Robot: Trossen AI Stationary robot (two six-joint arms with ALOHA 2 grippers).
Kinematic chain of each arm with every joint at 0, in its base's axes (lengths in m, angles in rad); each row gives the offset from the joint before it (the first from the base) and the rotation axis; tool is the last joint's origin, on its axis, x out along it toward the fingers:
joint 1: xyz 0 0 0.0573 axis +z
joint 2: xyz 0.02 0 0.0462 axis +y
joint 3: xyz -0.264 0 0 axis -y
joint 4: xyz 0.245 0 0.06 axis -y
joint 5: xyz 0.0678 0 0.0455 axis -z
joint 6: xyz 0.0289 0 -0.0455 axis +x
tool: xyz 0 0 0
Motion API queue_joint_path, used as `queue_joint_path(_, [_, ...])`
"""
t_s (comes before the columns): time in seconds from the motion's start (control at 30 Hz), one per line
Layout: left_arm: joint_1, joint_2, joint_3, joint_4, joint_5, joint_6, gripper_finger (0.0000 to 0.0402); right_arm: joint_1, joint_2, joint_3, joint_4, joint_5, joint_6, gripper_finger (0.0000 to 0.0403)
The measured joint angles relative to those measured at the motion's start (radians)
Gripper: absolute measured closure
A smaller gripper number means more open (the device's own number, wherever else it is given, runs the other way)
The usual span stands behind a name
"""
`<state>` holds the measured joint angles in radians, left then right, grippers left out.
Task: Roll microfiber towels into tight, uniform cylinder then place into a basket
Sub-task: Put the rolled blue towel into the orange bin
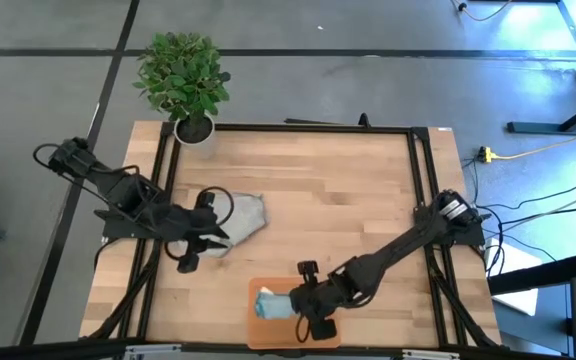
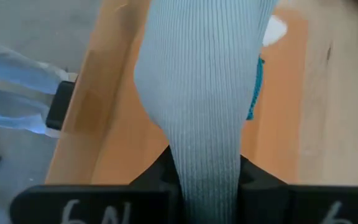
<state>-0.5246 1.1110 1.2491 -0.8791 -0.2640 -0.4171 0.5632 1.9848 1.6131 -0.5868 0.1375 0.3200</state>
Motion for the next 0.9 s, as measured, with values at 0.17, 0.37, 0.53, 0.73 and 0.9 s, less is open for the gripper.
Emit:
queue_joint_path(0.17, [-0.035, 0.000, 0.000, -0.001, -0.019, 0.000, 0.0312, -0.001, 0.060, 0.000, 0.038, 0.005, 0.070, 0.0360])
queue_joint_path(0.37, [-0.049, 0.000, 0.000, -0.002, -0.020, 0.005, 0.0312, -0.003, 0.155, -0.001, 0.076, 0.004, 0.068, 0.0360])
queue_joint_path(0.53, [-0.049, 0.000, 0.000, -0.002, -0.020, 0.007, 0.0312, -0.003, 0.204, -0.002, 0.075, 0.042, 0.057, 0.0360])
queue_joint_path(0.73, [-0.049, 0.000, 0.000, -0.002, -0.020, 0.007, 0.0312, -0.010, 0.197, -0.002, 0.071, 0.116, 0.012, 0.0360])
queue_joint_path(0.9, [-0.049, 0.000, 0.000, -0.001, -0.019, 0.006, 0.0312, -0.014, 0.198, -0.002, 0.069, 0.143, 0.012, 0.0360])
